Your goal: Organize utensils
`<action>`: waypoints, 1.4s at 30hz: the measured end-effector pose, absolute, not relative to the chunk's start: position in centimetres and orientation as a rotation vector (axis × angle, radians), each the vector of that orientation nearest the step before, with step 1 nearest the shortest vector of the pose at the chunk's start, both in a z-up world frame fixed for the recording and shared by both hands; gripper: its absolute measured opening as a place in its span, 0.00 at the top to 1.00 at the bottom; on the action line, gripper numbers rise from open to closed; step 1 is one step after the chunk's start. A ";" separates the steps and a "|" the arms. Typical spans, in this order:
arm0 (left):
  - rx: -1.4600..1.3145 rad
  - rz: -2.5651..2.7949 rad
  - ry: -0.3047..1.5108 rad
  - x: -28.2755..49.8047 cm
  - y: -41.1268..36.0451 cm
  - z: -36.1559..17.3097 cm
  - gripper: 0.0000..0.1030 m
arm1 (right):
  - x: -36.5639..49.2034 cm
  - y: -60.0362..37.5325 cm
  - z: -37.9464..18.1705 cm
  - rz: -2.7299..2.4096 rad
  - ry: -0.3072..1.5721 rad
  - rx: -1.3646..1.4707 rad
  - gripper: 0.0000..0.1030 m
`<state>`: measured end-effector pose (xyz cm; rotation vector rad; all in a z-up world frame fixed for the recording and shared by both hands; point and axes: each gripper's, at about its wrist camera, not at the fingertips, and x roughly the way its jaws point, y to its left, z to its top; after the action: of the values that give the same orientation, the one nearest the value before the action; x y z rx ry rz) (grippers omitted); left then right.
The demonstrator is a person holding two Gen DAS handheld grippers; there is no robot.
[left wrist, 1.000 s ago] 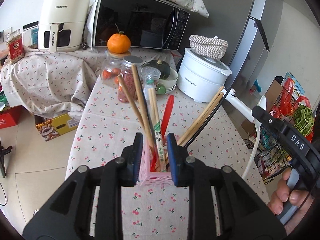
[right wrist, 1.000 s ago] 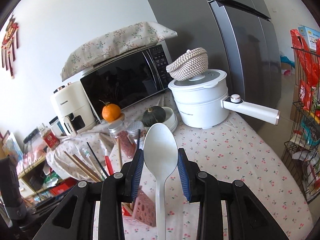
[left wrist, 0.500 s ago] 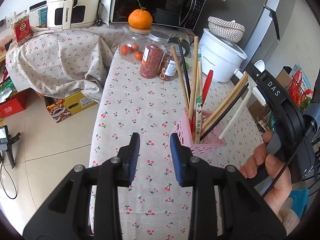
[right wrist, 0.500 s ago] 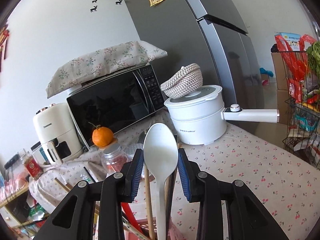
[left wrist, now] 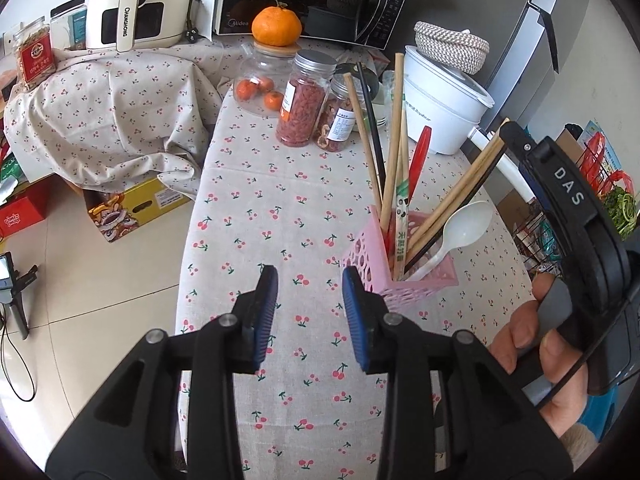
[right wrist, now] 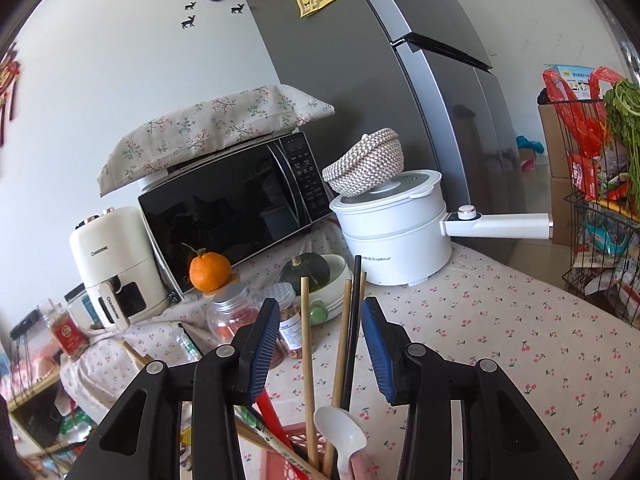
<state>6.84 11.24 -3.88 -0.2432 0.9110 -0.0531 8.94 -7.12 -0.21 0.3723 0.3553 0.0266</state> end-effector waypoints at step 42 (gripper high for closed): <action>-0.015 0.106 0.818 -0.1 0.4 -1.0 0.01 | -0.7 -19.3 1.2 0.038 0.860 -0.063 0.00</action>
<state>-0.13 0.37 -0.98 -0.0150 0.8182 0.1064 -0.71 -19.30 1.17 -0.0634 0.8597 0.0379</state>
